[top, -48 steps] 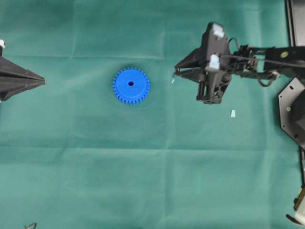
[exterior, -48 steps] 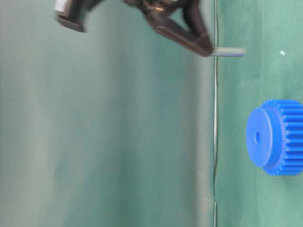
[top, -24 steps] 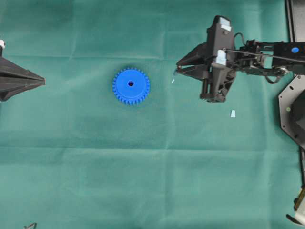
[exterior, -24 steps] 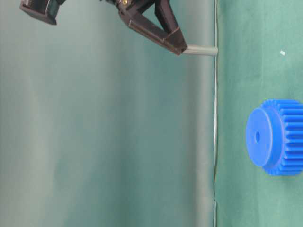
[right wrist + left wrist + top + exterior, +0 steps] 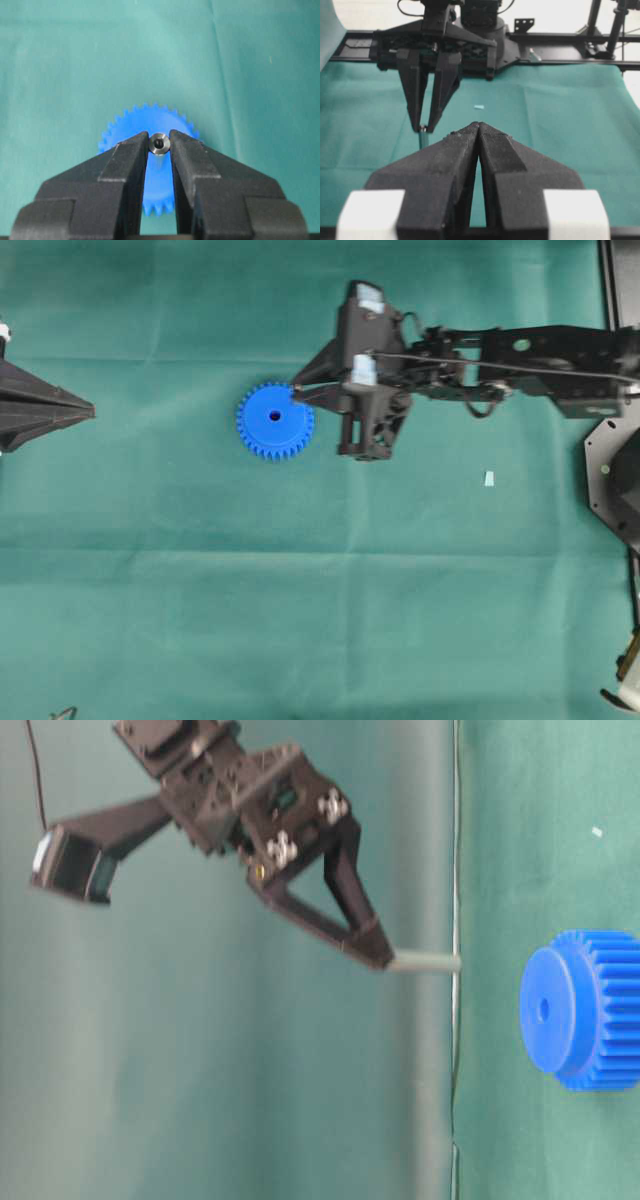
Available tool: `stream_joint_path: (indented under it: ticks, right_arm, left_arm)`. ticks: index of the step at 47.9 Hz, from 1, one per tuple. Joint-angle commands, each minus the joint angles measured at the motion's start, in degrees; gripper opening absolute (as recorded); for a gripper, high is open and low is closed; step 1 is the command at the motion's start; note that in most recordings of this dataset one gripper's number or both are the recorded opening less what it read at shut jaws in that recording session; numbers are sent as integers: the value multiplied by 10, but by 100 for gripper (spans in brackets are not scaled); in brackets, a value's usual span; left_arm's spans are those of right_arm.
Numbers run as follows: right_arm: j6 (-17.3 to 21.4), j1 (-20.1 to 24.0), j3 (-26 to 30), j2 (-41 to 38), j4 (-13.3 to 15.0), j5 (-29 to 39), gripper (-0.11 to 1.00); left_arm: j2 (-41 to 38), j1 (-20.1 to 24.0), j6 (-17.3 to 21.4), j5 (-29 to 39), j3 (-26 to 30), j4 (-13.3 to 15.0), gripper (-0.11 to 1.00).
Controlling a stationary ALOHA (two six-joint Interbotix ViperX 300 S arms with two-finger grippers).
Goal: Insert the shaft into the center hole of the gear.
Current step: 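Carry the shaft left and position it above the blue gear's center hole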
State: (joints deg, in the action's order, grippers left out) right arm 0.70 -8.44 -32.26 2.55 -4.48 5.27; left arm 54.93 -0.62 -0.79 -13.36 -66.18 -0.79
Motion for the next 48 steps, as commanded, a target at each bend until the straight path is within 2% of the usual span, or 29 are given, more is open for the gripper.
stream_joint_path:
  ticks: [1,20,36,48]
  right_arm:
    - [1,3,36,-10,1,-3,16]
    - [3,3,43,-30,1,-3,17]
    - [5,3,41,-87,-2,-16,16]
    - [5,3,37,-88,-1,-25,16]
  left_arm:
    - [-4,-2,1,-4,14,-2,0]
    - [-4,-2,1,-3,14,-2,0]
    - [-4,-2,1,-3,15,-2,0]
    - [-4,-2,1,-2,14,-2,0]
